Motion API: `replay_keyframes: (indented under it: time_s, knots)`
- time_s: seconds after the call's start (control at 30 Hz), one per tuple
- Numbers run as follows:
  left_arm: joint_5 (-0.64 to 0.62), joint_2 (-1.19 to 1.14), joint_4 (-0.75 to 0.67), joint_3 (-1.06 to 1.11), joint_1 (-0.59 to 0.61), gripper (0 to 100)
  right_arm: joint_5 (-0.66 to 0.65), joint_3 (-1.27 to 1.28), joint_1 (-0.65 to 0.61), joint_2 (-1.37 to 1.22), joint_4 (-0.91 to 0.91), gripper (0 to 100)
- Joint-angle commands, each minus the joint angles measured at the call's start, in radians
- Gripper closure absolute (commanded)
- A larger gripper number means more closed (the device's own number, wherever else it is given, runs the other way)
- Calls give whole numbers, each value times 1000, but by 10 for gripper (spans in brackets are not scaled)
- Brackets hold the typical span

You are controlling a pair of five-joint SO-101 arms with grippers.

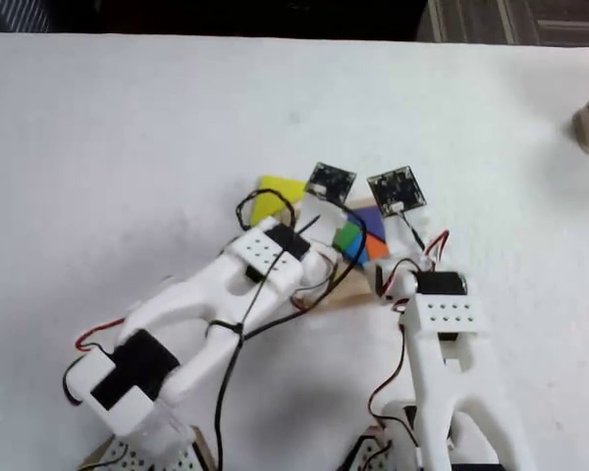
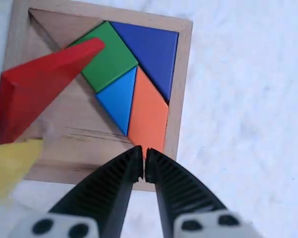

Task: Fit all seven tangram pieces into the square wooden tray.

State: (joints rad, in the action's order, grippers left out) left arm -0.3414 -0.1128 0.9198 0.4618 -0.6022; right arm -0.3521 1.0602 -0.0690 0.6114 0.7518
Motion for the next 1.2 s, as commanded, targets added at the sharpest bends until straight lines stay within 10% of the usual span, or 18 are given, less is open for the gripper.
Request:
replay_keyframes:
  time_s: [0.0,0.73,1.0,1.17]
  knots:
    - [-51,12,98,-83,8,662,0,-9,1,35,15,978]
    - [110,252,512,-244,179,608,0,-9,4,39,15,978]
    - [110,590,325,46,374,634,0,-9,7,35,12,978]
    - [109,601,141,106,579,879,0,-9,10,42,12,978]
